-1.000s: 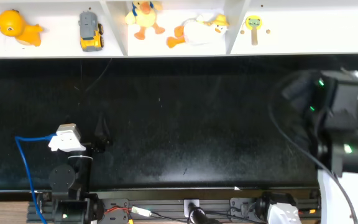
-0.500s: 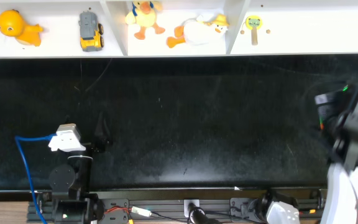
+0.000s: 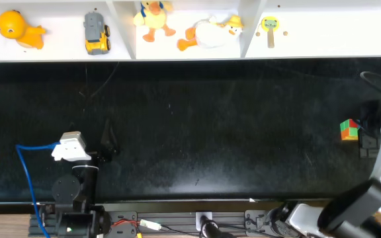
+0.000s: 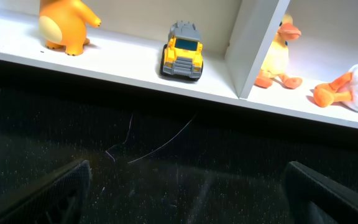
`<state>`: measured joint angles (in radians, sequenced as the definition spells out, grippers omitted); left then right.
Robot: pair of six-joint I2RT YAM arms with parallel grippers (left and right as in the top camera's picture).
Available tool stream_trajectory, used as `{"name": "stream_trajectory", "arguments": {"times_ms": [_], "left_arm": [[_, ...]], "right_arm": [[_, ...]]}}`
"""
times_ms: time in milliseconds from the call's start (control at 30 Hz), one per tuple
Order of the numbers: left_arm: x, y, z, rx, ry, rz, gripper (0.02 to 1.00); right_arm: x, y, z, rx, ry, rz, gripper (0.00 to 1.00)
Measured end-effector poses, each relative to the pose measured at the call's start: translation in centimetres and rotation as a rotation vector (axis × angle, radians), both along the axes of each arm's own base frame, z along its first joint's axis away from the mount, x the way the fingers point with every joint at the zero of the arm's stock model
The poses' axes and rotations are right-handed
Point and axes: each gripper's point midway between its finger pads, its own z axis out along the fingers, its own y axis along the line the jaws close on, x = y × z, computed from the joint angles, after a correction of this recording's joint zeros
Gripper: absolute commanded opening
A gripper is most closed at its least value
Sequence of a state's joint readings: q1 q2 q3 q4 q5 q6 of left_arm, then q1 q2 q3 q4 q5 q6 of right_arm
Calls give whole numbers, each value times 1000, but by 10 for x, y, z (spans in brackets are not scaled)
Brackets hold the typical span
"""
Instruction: Store Toys
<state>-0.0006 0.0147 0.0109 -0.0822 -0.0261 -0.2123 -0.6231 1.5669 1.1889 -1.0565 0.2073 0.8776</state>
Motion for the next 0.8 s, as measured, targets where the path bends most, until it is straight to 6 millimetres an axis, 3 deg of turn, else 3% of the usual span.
{"name": "stream_trajectory", "arguments": {"times_ms": [533,800], "left_arm": [[0,0,0,0,0,0,998],[0,0,0,0,0,0,998]], "right_arm": [[20,-14,-53,40,49,28,993],[22,-16,-78,67,86,28,897]]}}
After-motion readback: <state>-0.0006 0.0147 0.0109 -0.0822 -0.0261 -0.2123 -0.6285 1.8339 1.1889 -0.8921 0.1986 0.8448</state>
